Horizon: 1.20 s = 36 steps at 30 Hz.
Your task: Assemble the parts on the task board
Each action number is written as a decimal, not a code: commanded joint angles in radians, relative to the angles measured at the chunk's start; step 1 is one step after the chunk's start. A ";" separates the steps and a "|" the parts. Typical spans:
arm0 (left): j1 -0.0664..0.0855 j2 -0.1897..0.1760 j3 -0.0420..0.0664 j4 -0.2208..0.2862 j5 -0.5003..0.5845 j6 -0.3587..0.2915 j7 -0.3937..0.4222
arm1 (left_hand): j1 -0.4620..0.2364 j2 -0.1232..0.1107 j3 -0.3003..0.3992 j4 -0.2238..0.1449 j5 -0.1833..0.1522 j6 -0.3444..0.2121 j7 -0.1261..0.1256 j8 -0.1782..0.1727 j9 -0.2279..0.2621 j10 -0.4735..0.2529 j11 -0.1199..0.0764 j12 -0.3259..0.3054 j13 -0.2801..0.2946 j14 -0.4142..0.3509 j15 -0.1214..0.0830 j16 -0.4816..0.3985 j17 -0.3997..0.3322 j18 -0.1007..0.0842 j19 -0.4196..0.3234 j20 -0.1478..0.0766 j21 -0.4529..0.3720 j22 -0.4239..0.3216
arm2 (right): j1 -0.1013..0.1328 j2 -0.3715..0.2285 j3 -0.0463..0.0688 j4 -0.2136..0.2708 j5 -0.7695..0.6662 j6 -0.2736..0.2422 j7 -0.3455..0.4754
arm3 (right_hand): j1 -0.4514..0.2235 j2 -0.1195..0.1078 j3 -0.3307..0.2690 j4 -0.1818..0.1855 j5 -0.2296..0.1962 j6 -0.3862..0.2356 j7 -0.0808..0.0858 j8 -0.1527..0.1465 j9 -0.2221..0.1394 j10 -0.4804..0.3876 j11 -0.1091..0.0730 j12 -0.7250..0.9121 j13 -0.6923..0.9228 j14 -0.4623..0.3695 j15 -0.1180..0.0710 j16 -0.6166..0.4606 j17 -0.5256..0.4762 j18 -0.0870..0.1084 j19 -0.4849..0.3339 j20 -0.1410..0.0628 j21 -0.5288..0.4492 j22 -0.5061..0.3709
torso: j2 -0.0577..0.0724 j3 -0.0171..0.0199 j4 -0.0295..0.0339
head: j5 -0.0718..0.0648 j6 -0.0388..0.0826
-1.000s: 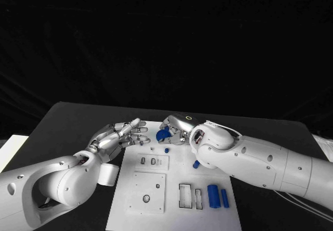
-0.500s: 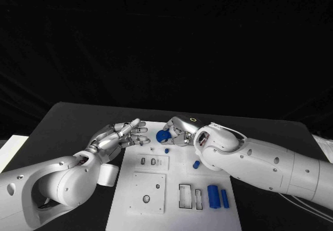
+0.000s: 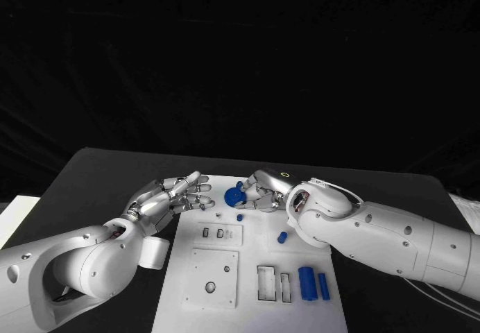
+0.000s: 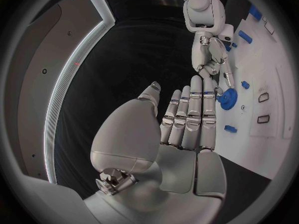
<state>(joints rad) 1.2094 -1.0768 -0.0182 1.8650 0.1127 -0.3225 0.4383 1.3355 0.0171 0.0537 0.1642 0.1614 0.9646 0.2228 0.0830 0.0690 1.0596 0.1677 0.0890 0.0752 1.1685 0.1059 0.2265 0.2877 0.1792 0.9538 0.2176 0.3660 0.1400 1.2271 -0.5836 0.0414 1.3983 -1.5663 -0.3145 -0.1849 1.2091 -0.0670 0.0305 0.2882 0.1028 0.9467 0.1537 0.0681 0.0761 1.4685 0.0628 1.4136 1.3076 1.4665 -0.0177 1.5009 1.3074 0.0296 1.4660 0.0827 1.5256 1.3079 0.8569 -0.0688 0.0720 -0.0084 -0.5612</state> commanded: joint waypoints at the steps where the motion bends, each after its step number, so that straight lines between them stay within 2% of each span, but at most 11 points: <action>1: 0.001 0.002 0.001 0.002 0.000 0.020 0.005 | 0.006 0.001 0.000 -0.005 -0.001 -0.002 0.006 -0.007 0.000 -0.006 0.000 -0.007 -0.001 -0.009 0.000 -0.004 0.001 0.002 -0.007 -0.003 -0.004 -0.002 | -0.001 0.003 0.000 -0.005 0.028 0.060 0.006 | -0.012 0.005 -0.009 0.000 0.005 -0.007 0.004 -0.005 -0.002 0.017 0.006 0.007 0.160 0.076 0.006 0.004 0.119 -0.011 0.076 0.005 0.007 0.177 | 0.000 -0.0014 0.0017 | -0.002 -0.003; 10: 0.001 0.001 0.001 0.002 0.000 0.020 0.005 | 0.006 0.001 0.000 -0.005 -0.001 -0.002 0.006 -0.007 0.000 -0.006 0.000 -0.007 -0.001 -0.009 0.000 -0.004 0.001 0.002 -0.007 -0.003 -0.004 -0.002 | -0.001 0.003 0.000 -0.015 0.026 0.101 -0.015 | -0.023 0.012 -0.021 0.000 0.005 -0.013 0.005 -0.006 -0.004 0.018 0.008 0.009 0.162 0.076 0.008 0.005 0.122 -0.011 0.076 0.007 0.007 0.177 | 0.000 -0.0021 0.0021 | -0.005 -0.007; 14: 0.001 0.001 0.001 0.003 0.000 0.019 0.005 | 0.006 0.001 0.000 -0.005 -0.001 -0.002 0.006 -0.007 0.000 -0.006 0.000 -0.007 -0.001 -0.009 0.000 -0.004 0.001 0.002 -0.007 -0.003 -0.004 -0.002 | -0.001 0.002 0.000 -0.015 0.021 0.087 -0.019 | -0.024 0.013 -0.022 0.000 0.005 -0.014 0.006 -0.006 -0.004 0.019 0.008 0.009 0.162 0.076 0.008 0.005 0.123 -0.011 0.076 0.007 0.007 0.177 | 0.000 -0.0017 0.0025 | -0.003 -0.006; 21: 0.001 0.001 0.001 0.002 0.000 0.020 0.005 | 0.006 0.001 0.000 -0.005 -0.001 -0.002 0.006 -0.007 0.000 -0.006 0.000 -0.007 -0.001 -0.009 0.000 -0.004 0.001 0.002 -0.007 -0.003 -0.004 -0.002 | -0.002 -0.016 0.000 0.006 0.025 -0.097 0.047 | -0.002 0.022 -0.031 -0.014 0.027 -0.008 0.005 -0.003 -0.005 0.019 0.008 0.010 0.164 0.077 0.008 0.006 0.125 -0.012 0.076 0.008 0.007 0.177 | -0.001 -0.0008 0.0016 | -0.002 -0.004; 25: 0.001 0.000 0.001 0.000 0.000 0.021 0.005 | 0.006 0.001 0.000 -0.005 -0.001 -0.002 0.006 -0.007 0.000 -0.006 0.000 -0.007 -0.001 -0.009 0.000 -0.004 0.001 0.002 -0.007 -0.003 -0.004 -0.002 | -0.002 -0.038 0.001 0.023 0.088 -0.218 0.149 | 0.020 0.024 -0.034 -0.027 0.032 -0.013 0.006 -0.005 -0.007 0.015 0.009 0.004 0.160 0.076 0.009 0.005 0.123 -0.011 0.076 0.008 0.007 0.177 | -0.001 -0.0007 -0.0002 | -0.002 -0.001; 28: 0.001 -0.001 0.001 0.000 0.000 0.021 0.004 | 0.006 0.001 0.000 -0.005 -0.001 -0.002 0.006 -0.007 0.000 -0.006 0.000 -0.007 -0.001 -0.009 0.000 -0.004 0.001 0.002 -0.007 -0.003 -0.004 -0.002 | -0.002 -0.069 0.005 0.049 0.164 -0.274 0.232 | 0.039 0.030 -0.034 -0.038 0.038 -0.021 0.008 -0.006 -0.008 0.010 0.010 -0.004 0.155 0.076 0.010 0.004 0.122 -0.012 0.077 0.009 0.008 0.180 | -0.001 -0.0001 -0.0005 | -0.006 0.005; 31: 0.001 -0.004 0.001 0.000 0.000 0.021 0.004 | 0.005 0.001 -0.001 -0.006 -0.001 -0.003 0.007 -0.008 -0.001 -0.007 0.000 -0.008 -0.001 -0.011 0.001 -0.007 0.002 0.002 -0.008 -0.003 -0.006 -0.003 | -0.002 -0.118 0.011 0.089 0.252 -0.273 0.280 | 0.054 0.035 -0.034 -0.049 0.043 -0.026 0.009 -0.006 -0.008 0.005 0.011 -0.012 0.150 0.076 0.011 0.005 0.124 -0.013 0.078 0.010 0.009 0.183 | -0.002 0.0006 -0.0033 | -0.010 0.006; 35: 0.001 -0.006 0.001 -0.003 0.001 0.021 0.004 | 0.005 0.001 -0.001 -0.006 -0.001 -0.003 0.007 -0.008 -0.001 -0.007 0.000 -0.008 -0.001 -0.011 0.001 -0.007 0.002 0.002 -0.008 -0.003 -0.006 -0.003 | 0.000 -0.204 0.017 0.136 0.349 -0.206 0.302 | 0.082 0.037 -0.034 -0.074 0.043 -0.020 0.008 -0.003 -0.007 -0.002 0.011 -0.023 0.144 0.075 0.011 0.003 0.122 -0.013 0.077 0.011 0.009 0.183 | -0.007 0.0022 -0.0125 | -0.009 0.004; 36: 0.001 -0.006 0.001 -0.004 0.001 0.022 0.004 | 0.005 0.001 -0.001 -0.006 -0.001 -0.003 0.007 -0.008 -0.001 -0.007 0.000 -0.008 -0.001 -0.011 0.001 -0.007 0.002 0.002 -0.008 -0.003 -0.006 -0.003 | 0.001 -0.225 0.018 0.143 0.367 -0.181 0.307 | 0.097 0.037 -0.033 -0.087 0.044 -0.014 0.007 -0.001 -0.006 -0.003 0.010 -0.026 0.142 0.074 0.010 0.003 0.122 -0.013 0.077 0.011 0.009 0.183 | -0.009 0.0037 -0.0156 | -0.009 0.008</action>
<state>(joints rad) 1.2094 -1.0839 -0.0185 1.8612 0.1128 -0.3221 0.4371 1.3355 0.0171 0.0537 0.1642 0.1614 0.9646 0.2228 0.0781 0.0690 1.0596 0.1677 0.0842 0.0752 1.1652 0.1092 0.2265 0.2888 0.1792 0.9502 0.2141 0.3661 0.1382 1.2276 -0.7987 0.0588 1.5351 -1.3223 -0.5212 0.0516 1.3043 -0.0297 -0.0016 0.2035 0.1431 0.9294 0.1603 0.0671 0.0697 1.4649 0.0664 1.3912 1.3074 1.4664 -0.0106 1.5008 1.3079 0.0296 1.4660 0.0900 1.5297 1.3074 0.8525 -0.0675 0.0650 -0.0179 -0.5557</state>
